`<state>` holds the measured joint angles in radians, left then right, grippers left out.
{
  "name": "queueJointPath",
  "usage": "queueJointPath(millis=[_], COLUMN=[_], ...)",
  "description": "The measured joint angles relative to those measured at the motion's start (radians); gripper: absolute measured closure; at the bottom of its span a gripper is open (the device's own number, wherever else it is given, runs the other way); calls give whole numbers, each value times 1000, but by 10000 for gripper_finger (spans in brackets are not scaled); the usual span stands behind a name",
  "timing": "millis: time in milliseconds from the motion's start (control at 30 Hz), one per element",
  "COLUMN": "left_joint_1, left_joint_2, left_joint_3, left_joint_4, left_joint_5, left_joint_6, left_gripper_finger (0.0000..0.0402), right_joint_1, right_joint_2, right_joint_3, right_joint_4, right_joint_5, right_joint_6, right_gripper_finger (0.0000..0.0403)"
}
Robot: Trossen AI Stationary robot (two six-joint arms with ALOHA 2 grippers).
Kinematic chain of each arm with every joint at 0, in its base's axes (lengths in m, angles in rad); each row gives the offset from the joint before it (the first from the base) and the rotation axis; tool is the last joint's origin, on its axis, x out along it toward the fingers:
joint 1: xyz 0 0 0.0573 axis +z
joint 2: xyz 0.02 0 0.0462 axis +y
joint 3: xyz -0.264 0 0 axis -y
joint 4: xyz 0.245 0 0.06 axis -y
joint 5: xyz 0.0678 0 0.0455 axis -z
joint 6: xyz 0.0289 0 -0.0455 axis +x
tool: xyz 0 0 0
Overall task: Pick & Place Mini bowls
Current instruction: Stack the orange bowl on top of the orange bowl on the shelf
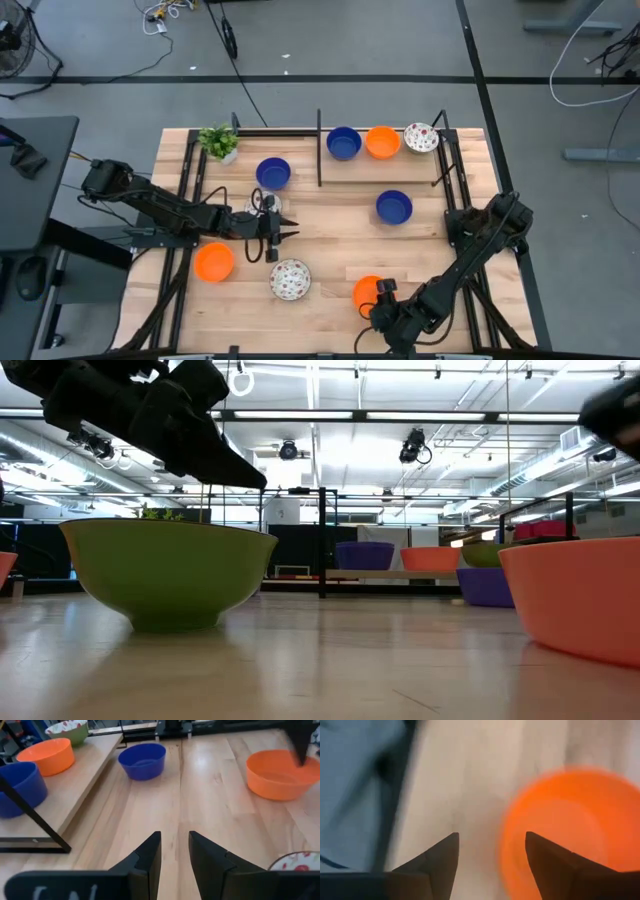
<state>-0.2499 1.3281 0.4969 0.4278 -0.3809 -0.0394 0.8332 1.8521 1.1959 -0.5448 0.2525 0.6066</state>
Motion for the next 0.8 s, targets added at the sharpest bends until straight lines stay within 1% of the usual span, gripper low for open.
queueJointPath(millis=[67,167,267,367,400,433,467,533,633,733,800], left_joint_1=[-3,-14,-28,-47,-54,-60,-67,-81,-103,-132,-151], left_joint_2=[0,0,0,0,0,0,0,0,0,0,0], left_joint_3=[0,0,0,0,0,0,0,0,0,0,0], left_joint_4=[-7,-10,-12,-16,-19,-22,-23,-23,-26,-24,-19], left_joint_5=[4,5,5,5,5,5,5,5,5,-1,-15], left_joint_6=[-3,-13,-29,-41,-50,-54,-55,-63,-92,-112,-126], left_gripper_finger=[298,298,298,298,298,298,298,298,298,298,298], right_joint_1=[0,0,0,0,0,0,0,-5,-19,-53,-86], right_joint_2=[9,6,7,7,7,6,5,5,-2,-50,-109], right_joint_3=[-1,0,0,-8,-11,-12,-12,-12,-11,6,7], right_joint_4=[-1,1,-7,-9,-11,-9,-7,-7,-15,-33,-54], right_joint_5=[5,33,50,33,25,20,7,3,38,125,206], right_joint_6=[16,15,13,0,-15,-35,-55,-73,-124,-256,-363], right_gripper_finger=[192,231,292,362,381,390,392,381,378,396,395])
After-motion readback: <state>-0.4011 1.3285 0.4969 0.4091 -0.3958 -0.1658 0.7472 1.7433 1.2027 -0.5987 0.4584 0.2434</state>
